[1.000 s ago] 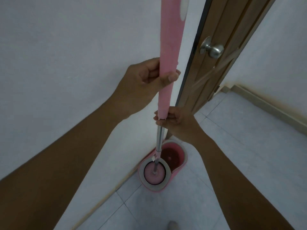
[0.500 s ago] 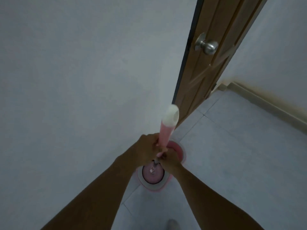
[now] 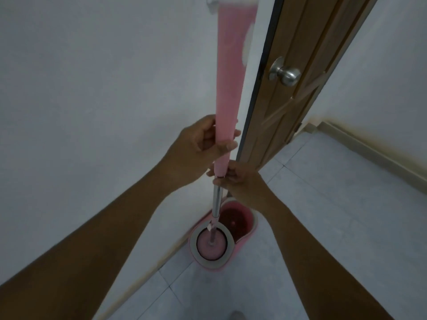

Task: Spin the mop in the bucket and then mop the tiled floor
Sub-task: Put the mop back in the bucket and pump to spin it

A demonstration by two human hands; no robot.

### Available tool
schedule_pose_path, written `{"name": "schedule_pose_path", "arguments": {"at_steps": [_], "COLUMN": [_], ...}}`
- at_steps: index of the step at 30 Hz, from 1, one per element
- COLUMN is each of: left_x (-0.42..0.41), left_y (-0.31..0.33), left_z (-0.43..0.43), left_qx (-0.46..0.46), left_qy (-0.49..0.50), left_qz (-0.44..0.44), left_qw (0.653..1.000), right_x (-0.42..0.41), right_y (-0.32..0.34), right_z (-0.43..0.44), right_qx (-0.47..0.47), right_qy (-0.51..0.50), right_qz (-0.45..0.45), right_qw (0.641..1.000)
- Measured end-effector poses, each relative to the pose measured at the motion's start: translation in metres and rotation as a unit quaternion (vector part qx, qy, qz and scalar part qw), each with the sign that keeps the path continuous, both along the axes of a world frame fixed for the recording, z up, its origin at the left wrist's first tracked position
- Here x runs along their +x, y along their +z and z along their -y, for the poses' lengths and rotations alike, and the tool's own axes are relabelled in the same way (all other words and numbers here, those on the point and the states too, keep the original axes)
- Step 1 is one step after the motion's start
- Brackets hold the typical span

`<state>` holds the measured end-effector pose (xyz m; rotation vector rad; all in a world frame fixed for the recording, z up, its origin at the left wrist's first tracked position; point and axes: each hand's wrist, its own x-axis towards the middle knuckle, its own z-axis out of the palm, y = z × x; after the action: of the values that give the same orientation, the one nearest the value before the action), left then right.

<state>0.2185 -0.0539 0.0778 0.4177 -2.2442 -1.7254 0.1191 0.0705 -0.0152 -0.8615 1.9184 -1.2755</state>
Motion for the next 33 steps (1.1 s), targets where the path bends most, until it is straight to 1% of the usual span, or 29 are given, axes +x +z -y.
{"name": "schedule_pose_path", "arguments": {"at_steps": [3, 6, 9, 11, 13, 15, 18, 20, 22, 24, 26, 27, 29, 33], "left_x": [-0.007, -0.012, -0.008, 0.0, 0.007, 0.015, 0.023, 0.029, 0.034, 0.034, 0.03, 0.027, 0.022, 0.015], "left_y": [0.028, 0.026, -0.011, -0.05, -0.084, -0.11, -0.134, -0.147, -0.155, -0.153, -0.143, -0.136, -0.121, -0.095], "left_z": [0.002, 0.003, 0.004, 0.001, -0.001, -0.001, 0.0, -0.003, -0.002, 0.002, 0.006, 0.008, 0.012, 0.016], "left_qx": [-0.041, -0.069, -0.088, -0.066, -0.042, -0.04, -0.073, -0.066, -0.032, 0.034, 0.098, 0.116, 0.122, 0.135], "left_qy": [-0.009, -0.008, 0.026, 0.035, 0.048, 0.052, 0.011, 0.001, 0.025, 0.046, 0.051, 0.044, 0.021, -0.006], "left_qz": [-0.006, 0.007, 0.029, 0.037, 0.049, 0.085, 0.176, 0.215, 0.205, 0.169, 0.138, 0.122, 0.097, 0.065], "left_qw": [0.999, 0.998, 0.995, 0.997, 0.997, 0.994, 0.982, 0.975, 0.978, 0.984, 0.984, 0.985, 0.987, 0.989], "right_x": [-0.013, -0.017, 0.0, 0.016, 0.026, 0.034, 0.036, 0.037, 0.038, 0.037, 0.033, 0.03, 0.02, 0.002], "right_y": [0.025, 0.018, -0.026, -0.068, -0.1, -0.116, -0.137, -0.149, -0.157, -0.157, -0.155, -0.151, -0.145, -0.122], "right_z": [0.001, 0.005, 0.008, 0.005, 0.004, 0.004, 0.006, 0.006, 0.004, 0.002, 0.001, 0.001, 0.001, 0.002], "right_qx": [-0.025, -0.011, 0.021, 0.01, 0.011, 0.045, 0.114, 0.155, 0.147, 0.124, 0.097, 0.085, 0.044, -0.031], "right_qy": [0.016, 0.006, -0.029, -0.052, -0.067, -0.064, -0.02, 0.01, 0.004, -0.021, -0.041, -0.053, -0.069, -0.056], "right_qz": [-0.007, -0.009, -0.079, -0.093, -0.078, -0.032, -0.002, -0.003, 0.018, 0.039, 0.069, 0.089, 0.129, 0.158], "right_qw": [1.0, 1.0, 0.996, 0.994, 0.995, 0.996, 0.993, 0.988, 0.989, 0.991, 0.992, 0.991, 0.988, 0.985]}}
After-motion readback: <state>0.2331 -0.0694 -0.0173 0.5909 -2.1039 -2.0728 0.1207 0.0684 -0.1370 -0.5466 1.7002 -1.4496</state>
